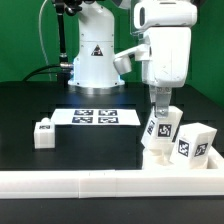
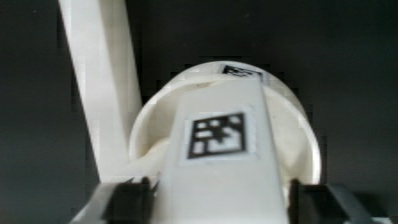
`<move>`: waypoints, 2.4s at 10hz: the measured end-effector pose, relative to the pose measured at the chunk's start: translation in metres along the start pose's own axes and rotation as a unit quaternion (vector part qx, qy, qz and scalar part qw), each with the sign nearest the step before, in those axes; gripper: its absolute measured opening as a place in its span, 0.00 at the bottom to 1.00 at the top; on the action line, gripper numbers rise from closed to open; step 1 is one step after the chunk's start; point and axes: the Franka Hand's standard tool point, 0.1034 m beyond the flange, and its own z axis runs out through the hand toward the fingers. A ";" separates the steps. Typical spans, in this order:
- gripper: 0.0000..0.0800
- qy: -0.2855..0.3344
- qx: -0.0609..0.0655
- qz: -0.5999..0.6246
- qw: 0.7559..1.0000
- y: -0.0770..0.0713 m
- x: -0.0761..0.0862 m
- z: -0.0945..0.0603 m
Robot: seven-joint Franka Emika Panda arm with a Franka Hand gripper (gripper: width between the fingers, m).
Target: Assemble stool
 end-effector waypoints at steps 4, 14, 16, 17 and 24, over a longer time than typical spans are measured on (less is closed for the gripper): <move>0.43 0.000 0.000 0.015 1.000 0.001 -0.003 0.000; 0.43 0.008 0.002 0.396 0.918 -0.002 -0.002 0.002; 0.43 0.014 0.003 0.473 0.881 -0.003 0.001 0.002; 0.43 0.019 0.005 0.530 0.848 -0.004 0.002 0.002; 0.43 0.044 0.005 0.716 0.697 -0.004 -0.001 0.004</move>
Offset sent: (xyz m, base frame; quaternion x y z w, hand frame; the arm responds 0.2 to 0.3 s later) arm 0.0000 0.0000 0.0000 0.0000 0.0000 0.0650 0.9979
